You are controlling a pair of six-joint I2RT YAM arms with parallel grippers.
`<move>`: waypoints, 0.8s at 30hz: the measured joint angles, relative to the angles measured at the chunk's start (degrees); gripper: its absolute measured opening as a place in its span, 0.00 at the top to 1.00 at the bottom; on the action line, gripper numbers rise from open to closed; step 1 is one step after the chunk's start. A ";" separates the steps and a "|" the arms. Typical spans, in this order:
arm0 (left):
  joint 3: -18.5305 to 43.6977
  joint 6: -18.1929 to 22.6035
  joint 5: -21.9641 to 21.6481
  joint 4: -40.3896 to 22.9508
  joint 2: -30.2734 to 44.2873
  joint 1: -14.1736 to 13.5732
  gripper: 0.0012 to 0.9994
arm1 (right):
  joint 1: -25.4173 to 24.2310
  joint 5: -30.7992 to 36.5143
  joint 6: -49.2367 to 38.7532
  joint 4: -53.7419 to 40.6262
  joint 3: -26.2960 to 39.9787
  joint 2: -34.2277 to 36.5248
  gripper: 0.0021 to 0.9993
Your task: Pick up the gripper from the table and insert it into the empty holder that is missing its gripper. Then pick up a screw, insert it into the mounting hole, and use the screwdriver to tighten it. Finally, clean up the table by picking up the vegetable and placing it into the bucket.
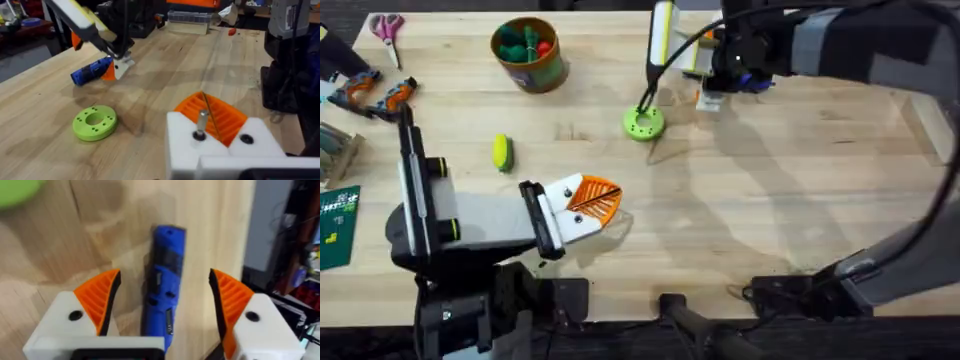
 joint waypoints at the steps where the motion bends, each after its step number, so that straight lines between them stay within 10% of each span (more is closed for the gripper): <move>1: 0.00 0.00 0.00 0.00 0.00 0.00 0.99 | 0.55 0.13 0.96 0.02 0.00 -1.04 0.01; 13: 0.00 0.00 0.02 0.00 -0.02 0.00 0.99 | 2.65 3.45 23.97 -4.62 2.01 -11.23 0.01; 24: 0.00 0.00 0.00 0.00 -0.02 0.00 0.99 | 2.69 3.41 53.82 -27.80 6.40 -23.38 0.01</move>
